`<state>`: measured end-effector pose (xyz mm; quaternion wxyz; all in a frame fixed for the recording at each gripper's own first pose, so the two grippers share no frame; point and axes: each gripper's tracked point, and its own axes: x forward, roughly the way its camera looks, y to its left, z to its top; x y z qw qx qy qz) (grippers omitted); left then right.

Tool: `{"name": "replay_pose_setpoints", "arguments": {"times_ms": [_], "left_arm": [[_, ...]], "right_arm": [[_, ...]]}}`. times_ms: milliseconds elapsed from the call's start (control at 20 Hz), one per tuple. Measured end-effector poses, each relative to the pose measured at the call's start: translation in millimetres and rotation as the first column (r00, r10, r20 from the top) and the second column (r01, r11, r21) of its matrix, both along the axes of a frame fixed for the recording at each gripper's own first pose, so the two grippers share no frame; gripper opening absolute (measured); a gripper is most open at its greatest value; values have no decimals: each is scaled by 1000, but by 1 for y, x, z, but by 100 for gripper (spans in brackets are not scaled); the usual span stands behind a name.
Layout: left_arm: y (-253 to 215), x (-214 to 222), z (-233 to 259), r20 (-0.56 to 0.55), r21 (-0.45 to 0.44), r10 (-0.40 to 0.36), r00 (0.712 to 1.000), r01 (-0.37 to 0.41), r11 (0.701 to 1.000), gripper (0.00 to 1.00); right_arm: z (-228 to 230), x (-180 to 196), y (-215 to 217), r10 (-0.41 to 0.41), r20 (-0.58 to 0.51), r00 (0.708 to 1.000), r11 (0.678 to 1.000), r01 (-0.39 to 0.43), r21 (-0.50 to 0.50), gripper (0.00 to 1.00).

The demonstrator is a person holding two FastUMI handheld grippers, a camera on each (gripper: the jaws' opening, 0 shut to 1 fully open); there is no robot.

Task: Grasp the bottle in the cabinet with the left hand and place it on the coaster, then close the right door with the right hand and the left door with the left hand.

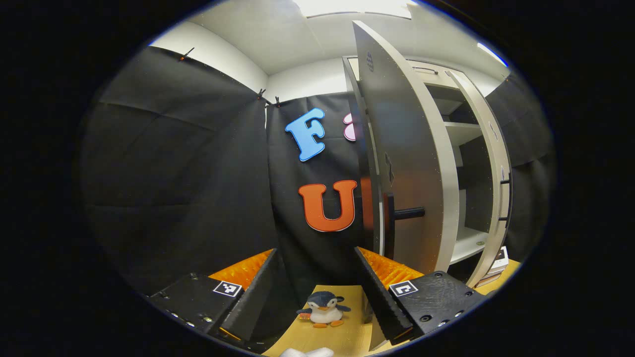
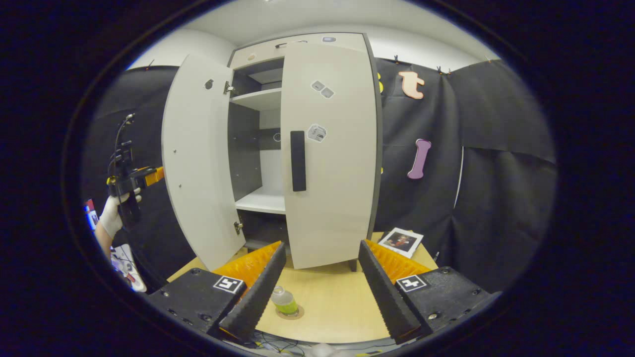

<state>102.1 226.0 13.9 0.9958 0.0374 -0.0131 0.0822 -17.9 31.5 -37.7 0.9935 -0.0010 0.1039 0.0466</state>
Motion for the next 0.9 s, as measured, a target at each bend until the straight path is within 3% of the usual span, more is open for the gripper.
{"name": "replay_pose_setpoints", "arguments": {"times_ms": [200, 450, 900], "left_arm": [[-9, -1, -2, -22, -28, -44, 999, 43, 999, 92], [-29, -5, 0, -25, -28, -43, 999, 42, 999, 88], [-92, 0, 2, -21, -58, -150, 989, 148, 987, 88]], "right_arm": [[-4, 2, 0, 7, -10, 1000, 1000, -7, 12, 97], [-3, 6, 5, 29, -8, 1000, 999, -28, 25, 97], [-2, 6, -11, -1, -4, 1000, 999, 1, 32, 97]]}}
